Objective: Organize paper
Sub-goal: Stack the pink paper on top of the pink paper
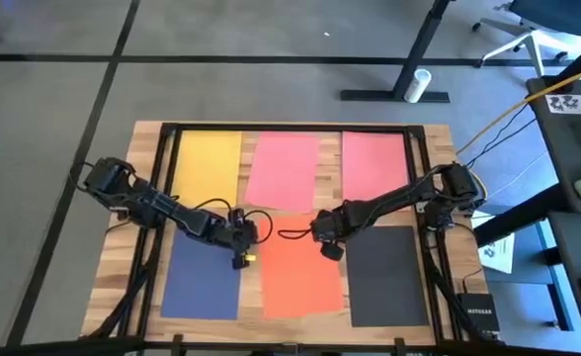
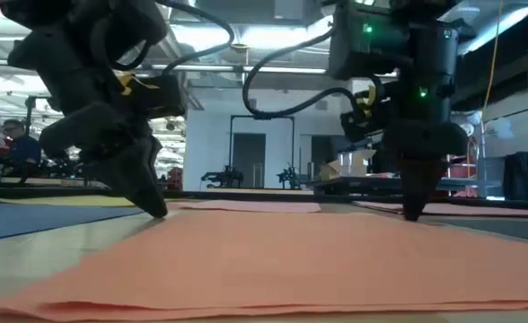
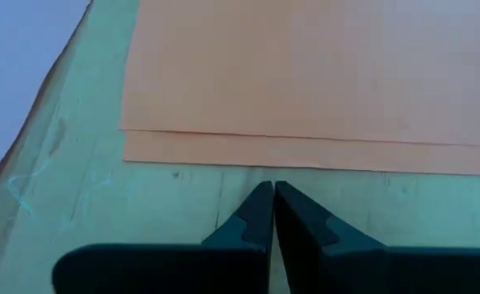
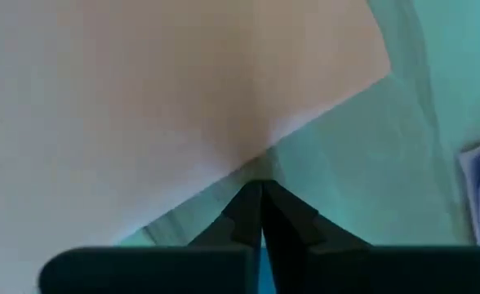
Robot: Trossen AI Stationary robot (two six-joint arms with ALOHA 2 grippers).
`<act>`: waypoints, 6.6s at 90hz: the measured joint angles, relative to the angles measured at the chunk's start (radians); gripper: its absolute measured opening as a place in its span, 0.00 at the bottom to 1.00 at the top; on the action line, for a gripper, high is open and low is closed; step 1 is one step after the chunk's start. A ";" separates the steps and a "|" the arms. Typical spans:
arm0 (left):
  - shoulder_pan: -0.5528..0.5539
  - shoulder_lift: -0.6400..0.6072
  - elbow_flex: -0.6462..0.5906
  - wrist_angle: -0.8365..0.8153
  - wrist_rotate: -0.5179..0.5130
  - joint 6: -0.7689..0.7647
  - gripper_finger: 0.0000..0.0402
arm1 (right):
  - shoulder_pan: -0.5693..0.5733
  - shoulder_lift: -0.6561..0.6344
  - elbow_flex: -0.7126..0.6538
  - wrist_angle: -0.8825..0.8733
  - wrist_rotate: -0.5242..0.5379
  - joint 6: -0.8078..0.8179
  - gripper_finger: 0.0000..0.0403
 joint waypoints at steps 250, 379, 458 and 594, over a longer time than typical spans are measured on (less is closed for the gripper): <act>0.078 0.001 0.002 0.119 -0.005 0.080 0.00 | -0.159 -0.214 -0.277 0.147 0.306 -0.159 0.10; 0.078 -0.001 0.003 0.119 -0.005 0.079 0.00 | -0.157 -0.214 -0.202 0.109 0.207 -0.179 0.18; 0.078 -0.001 0.003 0.118 -0.005 0.079 0.00 | -0.157 -0.260 -0.142 0.094 0.157 -0.184 0.00; 0.067 -0.001 -0.101 0.408 0.047 0.023 0.00 | -0.476 0.310 0.701 0.279 -0.448 -0.755 0.00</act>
